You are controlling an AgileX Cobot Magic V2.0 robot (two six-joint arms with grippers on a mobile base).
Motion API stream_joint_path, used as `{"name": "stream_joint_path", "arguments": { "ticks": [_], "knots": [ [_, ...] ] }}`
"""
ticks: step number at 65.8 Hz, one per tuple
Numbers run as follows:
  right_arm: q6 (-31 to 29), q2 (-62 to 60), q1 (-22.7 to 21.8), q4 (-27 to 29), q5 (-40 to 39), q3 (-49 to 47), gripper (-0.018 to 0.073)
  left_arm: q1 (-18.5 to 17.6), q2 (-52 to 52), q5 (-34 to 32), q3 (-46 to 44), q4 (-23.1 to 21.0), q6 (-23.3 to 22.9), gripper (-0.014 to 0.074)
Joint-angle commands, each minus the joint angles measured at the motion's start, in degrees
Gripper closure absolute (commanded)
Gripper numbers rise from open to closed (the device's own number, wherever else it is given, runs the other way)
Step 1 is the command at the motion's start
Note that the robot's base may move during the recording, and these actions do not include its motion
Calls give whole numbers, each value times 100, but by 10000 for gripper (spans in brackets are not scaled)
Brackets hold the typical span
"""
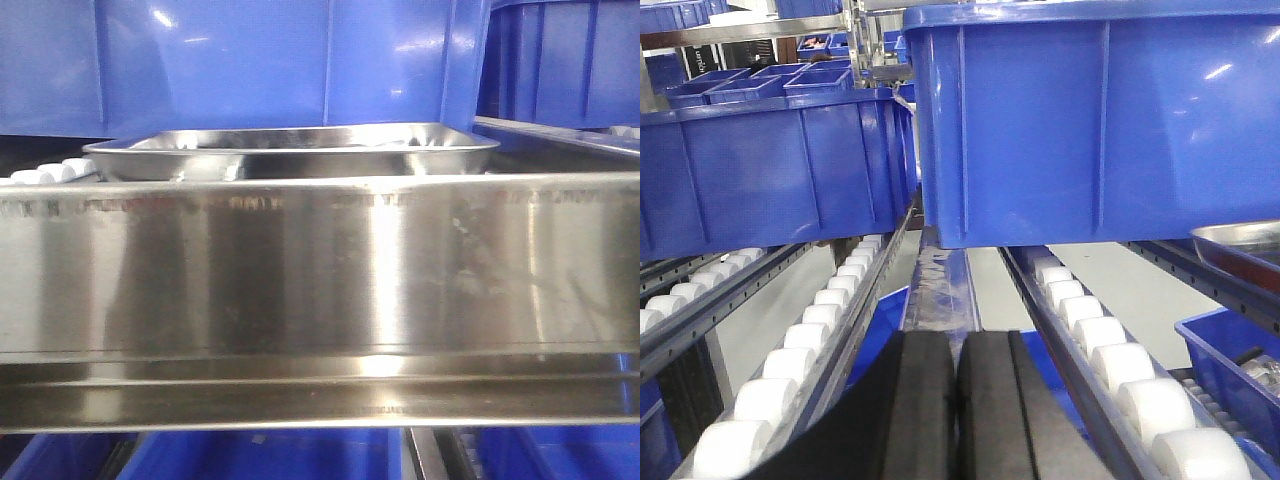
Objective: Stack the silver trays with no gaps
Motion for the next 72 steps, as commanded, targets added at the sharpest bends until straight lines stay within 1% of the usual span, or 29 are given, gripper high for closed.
{"name": "stream_joint_path", "arguments": {
  "ticks": [1,56,61,64,65,68,69,72],
  "knots": [
    [-3,-22,-17,20,-88,-3,637,-23,-27,-113,-14,0,2,596],
    [-3,-22,-17,20,-131,-3,637,-23,-27,-153,-14,0,2,596],
    [-3,-22,-17,20,-366,-3,637,-23,-27,-573,-14,0,2,596],
    [-3,-22,-17,20,-629,-3,637,-23,-27,-979,-14,0,2,596],
    [31,-22,-17,20,-825,-3,637,-23,-27,-1113,-14,-10,2,596],
    [251,-22,-17,20,-1248,-3,637,-23,-27,-1468,-14,-38,2,596],
    [410,-22,-6,20,-1375,-3,637,-23,-27,-1556,-14,-52,2,596],
    [689,-22,-6,20,-1732,-3,637,-23,-27,-1693,-14,-88,2,596]
  ]
}}
